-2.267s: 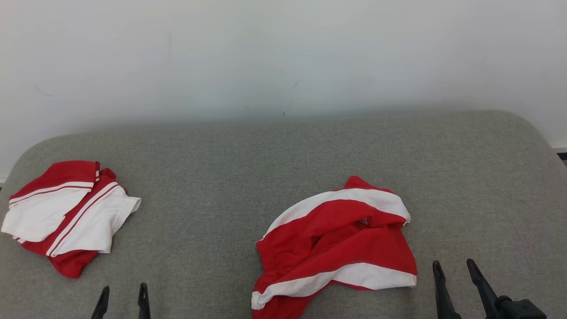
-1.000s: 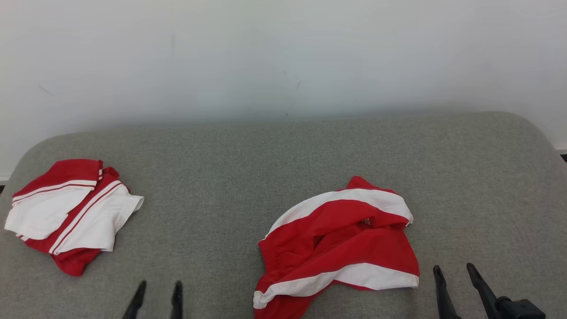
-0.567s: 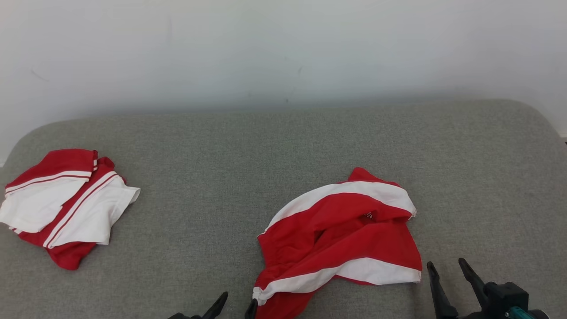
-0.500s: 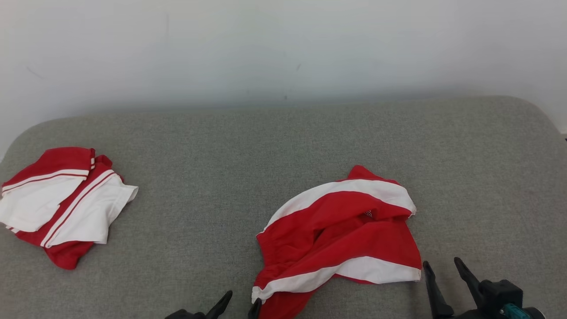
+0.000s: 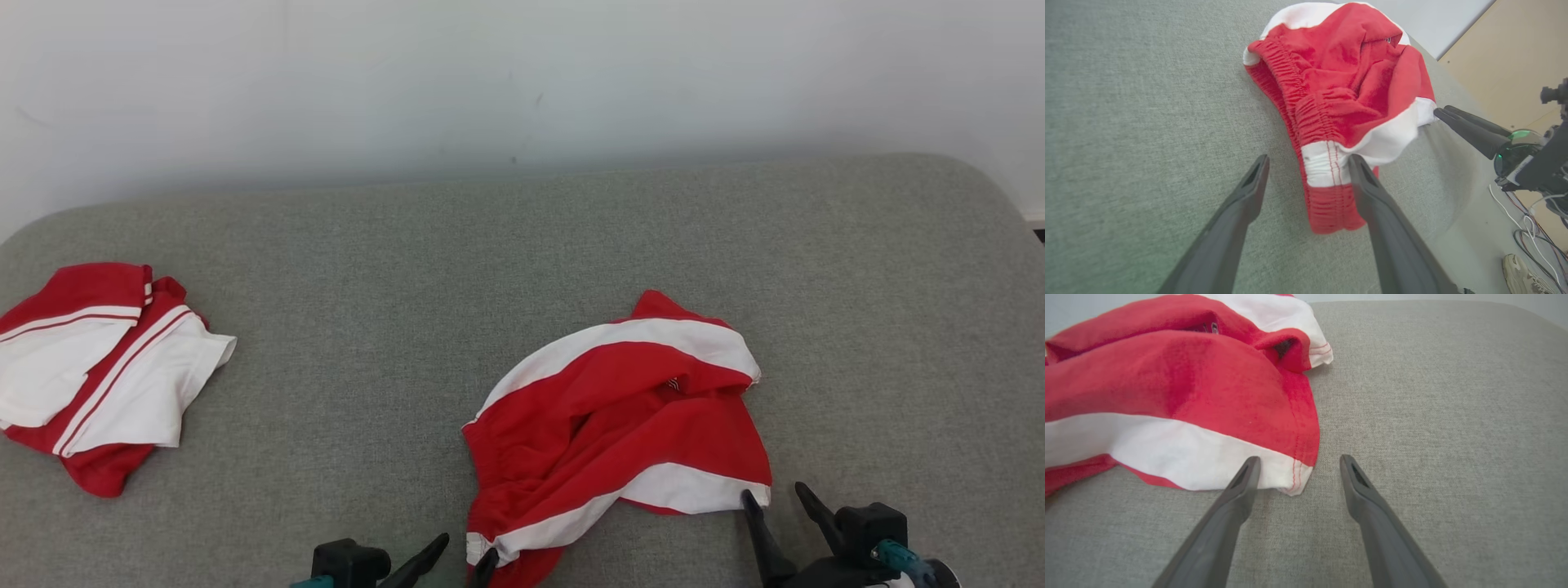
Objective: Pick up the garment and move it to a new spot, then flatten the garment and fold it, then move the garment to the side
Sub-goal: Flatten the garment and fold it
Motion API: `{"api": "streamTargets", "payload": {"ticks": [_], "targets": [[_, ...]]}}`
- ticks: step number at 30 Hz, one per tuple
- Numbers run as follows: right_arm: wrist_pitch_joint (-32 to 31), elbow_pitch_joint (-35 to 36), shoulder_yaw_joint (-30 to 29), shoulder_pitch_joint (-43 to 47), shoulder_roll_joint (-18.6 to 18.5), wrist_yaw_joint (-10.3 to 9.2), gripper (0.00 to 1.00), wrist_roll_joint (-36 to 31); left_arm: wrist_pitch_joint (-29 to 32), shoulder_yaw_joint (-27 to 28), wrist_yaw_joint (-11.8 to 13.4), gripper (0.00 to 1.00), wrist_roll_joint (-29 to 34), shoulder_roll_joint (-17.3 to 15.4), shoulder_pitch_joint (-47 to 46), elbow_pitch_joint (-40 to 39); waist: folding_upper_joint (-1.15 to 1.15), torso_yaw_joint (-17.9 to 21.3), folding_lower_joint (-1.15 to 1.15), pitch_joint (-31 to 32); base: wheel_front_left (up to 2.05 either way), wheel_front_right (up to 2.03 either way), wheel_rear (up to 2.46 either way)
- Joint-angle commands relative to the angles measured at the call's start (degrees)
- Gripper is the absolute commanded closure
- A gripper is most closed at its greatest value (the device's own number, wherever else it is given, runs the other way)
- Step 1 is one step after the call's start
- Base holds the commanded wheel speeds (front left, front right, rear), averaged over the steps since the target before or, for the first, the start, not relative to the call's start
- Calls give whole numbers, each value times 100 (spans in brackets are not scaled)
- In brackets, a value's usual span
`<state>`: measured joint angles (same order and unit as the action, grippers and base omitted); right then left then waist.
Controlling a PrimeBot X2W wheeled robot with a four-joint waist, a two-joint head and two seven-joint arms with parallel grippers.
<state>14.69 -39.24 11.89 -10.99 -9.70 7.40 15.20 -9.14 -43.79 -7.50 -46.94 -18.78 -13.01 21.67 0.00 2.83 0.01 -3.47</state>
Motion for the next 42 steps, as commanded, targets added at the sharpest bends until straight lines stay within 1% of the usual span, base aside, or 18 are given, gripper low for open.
{"api": "streamTargets", "payload": {"ticks": [1, 11, 12, 13, 14, 15, 16, 19, 22, 28, 32, 35, 38, 39, 40, 42], "targets": [[48, -215, 67, -150, 9, 18, 0, 74, 35, -217, 11, 0, -197, -54, -174, 33, 0, 10, -1, -18, 0, 0, 0], [45, -773, 232, -524, 142, 18, 0, 186, -141, -932, 10, 0, -693, -125, -549, 177, 0, 67, -1, -81, 0, 0, 0], [45, -847, 247, -546, 158, 18, 0, 216, -166, -1014, 10, 3, -711, -142, -592, 195, 0, 68, -1, -85, 0, 0, 0], [45, -913, 272, -569, 175, 18, 6, 242, -206, -1066, 10, 29, -753, -158, -629, 220, 0, 69, -1, -84, 0, 0, 0], [45, -923, 291, -602, 184, 18, 75, 254, -246, -1111, 10, 71, -777, -161, -657, 240, 0, 67, -1, -81, 0, 0, 0], [44, -865, 281, -624, 187, 18, 96, 280, -304, -1159, 10, 89, -753, -164, -693, 245, 0, 63, -1, -79, 0, 0, 0], [44, -836, 262, -602, 184, 18, 100, 311, -365, -1169, 10, 100, -782, -149, -699, 225, 0, 56, -1, -71, 0, 0, 0], [44, -748, 228, -473, 112, 18, 100, 341, -501, -1128, 10, 100, -815, -164, -680, 144, 0, 36, -1, -44, 0, 0, 0], [45, -512, 126, -370, 18, 18, 100, 366, -561, -1086, 10, 100, -808, -184, -609, 31, 0, 24, -1, -23, 0, 0, 0], [45, 430, -50, -117, -182, 18, 100, 388, -609, -714, 10, 100, -771, -298, -572, -421, 0, 66, -1, -37, 0, 0, 0], [44, 1087, -36, -196, -311, 18, 100, 467, -605, -314, 11, 100, -751, -470, -866, -854, 0, 125, -1, -95, 0, 0, 0], [45, 1442, 116, -547, -466, 18, 100, 536, -466, -166, 11, 100, -653, -653, -1369, -1063, 0, 177, -1, -190, 0, 0, 0], [-52, 1648, 327, -1184, -616, 18, 100, 715, -122, -69, 10, 100, -779, -720, -2097, -1231, 0, 252, -1, -405, 0, 0, 0], [-114, 1694, 385, -1460, -666, 18, 100, 784, -9, -7, 10, 100, -832, -754, -2404, -1248, 0, 275, -1, -521, 0, 0, 0], [-275, 1749, 462, -2132, -692, 18, 100, 996, 253, 111, 10, 100, -967, -779, -3082, -1196, 0, 330, -1, -835, 0, 0, 0], [-434, 1750, 526, -2910, -795, 18, 100, 1136, 491, 252, 10, 100, -1162, -746, -3854, -1012, 0, 369, -1, -1213, 0, 0, 0]]}}
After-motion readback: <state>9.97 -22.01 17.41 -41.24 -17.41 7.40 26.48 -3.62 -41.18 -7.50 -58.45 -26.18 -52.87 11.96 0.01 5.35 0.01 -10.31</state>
